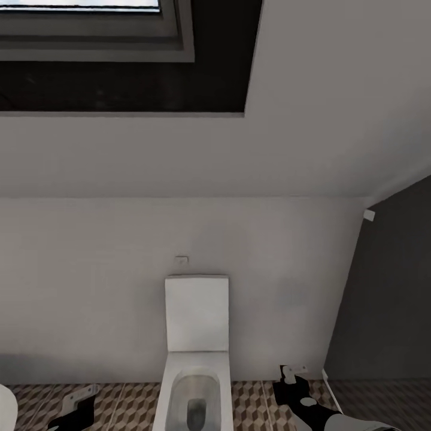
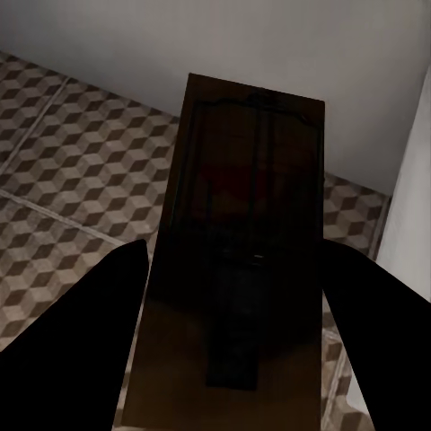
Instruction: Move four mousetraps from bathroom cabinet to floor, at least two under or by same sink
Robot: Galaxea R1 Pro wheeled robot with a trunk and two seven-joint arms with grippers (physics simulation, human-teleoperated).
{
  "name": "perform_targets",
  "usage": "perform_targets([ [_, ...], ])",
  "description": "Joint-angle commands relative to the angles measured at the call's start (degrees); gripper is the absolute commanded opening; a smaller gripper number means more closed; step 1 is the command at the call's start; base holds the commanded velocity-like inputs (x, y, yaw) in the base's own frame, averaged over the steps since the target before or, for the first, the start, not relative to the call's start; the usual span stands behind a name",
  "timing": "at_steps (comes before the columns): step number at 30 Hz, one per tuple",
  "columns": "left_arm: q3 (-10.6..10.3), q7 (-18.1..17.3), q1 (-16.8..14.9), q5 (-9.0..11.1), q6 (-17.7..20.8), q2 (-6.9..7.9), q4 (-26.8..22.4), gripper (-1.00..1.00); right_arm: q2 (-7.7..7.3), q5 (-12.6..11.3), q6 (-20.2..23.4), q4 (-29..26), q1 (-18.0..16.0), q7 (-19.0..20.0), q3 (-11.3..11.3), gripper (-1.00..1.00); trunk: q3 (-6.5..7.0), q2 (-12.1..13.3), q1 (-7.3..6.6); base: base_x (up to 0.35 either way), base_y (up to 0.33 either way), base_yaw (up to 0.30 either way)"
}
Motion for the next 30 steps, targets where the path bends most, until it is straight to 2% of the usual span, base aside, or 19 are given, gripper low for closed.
perform_targets([
  [1, -0.42, -0.19, -0.05, 0.34, -0.21, -0.03, 0.18, -1.0, 0.05, -0.71, -0.43, 0.26, -0.08, 0.08, 0.5, -1.0, -0.03, -0.05, 0.02, 0.0, 0.0, 0.0],
  [5, -0.42, -0.25, -0.05, 0.34, -0.21, -0.08, 0.18, -1.0, 0.05, -0.71, -0.43, 0.26, -0.08, 0.09, 0.5, -1.0, -0.03, -0.05, 0.02, 0.0, 0.0, 0.0],
  [30, -0.42, -0.17, -0.05, 0.34, -0.21, -0.12, 0.18, -1.0, 0.05, -0.71, -0.43, 0.26, -0.08, 0.09, 0.5, -1.0, -4.51, -10.08, 5.52, 0.0, 0.0, 0.0],
])
